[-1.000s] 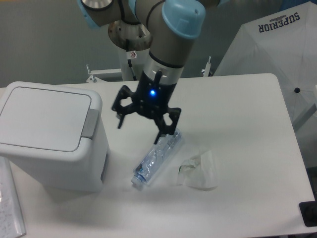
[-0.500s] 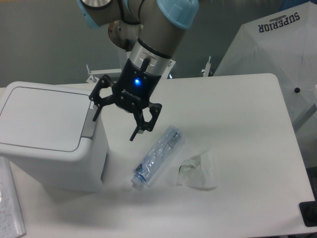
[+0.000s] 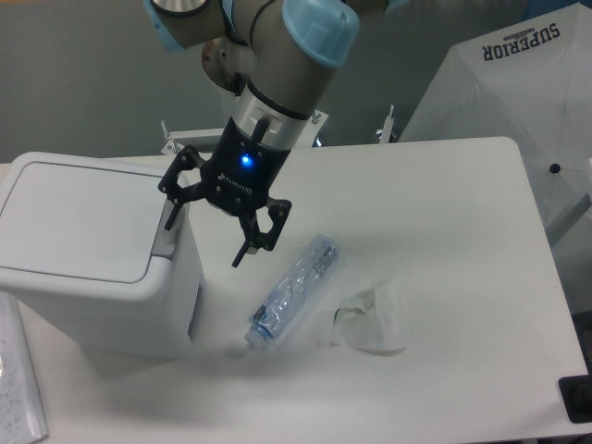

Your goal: Open the trash can

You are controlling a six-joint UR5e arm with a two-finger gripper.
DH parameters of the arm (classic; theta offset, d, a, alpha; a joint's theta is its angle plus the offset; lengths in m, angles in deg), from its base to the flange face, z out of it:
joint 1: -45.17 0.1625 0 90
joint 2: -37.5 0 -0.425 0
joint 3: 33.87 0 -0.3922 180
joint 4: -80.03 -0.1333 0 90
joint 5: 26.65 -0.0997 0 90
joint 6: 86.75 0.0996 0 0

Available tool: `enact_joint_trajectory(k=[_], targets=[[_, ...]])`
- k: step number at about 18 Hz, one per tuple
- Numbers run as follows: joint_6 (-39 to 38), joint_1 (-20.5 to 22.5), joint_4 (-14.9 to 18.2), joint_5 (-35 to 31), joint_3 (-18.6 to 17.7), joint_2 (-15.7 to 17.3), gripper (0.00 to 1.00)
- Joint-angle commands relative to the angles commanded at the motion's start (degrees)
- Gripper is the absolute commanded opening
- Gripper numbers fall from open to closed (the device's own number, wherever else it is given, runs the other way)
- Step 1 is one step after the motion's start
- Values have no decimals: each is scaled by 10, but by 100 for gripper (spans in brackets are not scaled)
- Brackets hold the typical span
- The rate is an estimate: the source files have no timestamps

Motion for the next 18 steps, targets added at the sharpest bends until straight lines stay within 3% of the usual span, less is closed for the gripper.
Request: enact_joint_trajectory(k=[2,9,18], targets=[[0,0,-13,0,-11,1,100],[-3,-4,-13,0,-13,1,100],[31,3,-20,0,44,-4,100]])
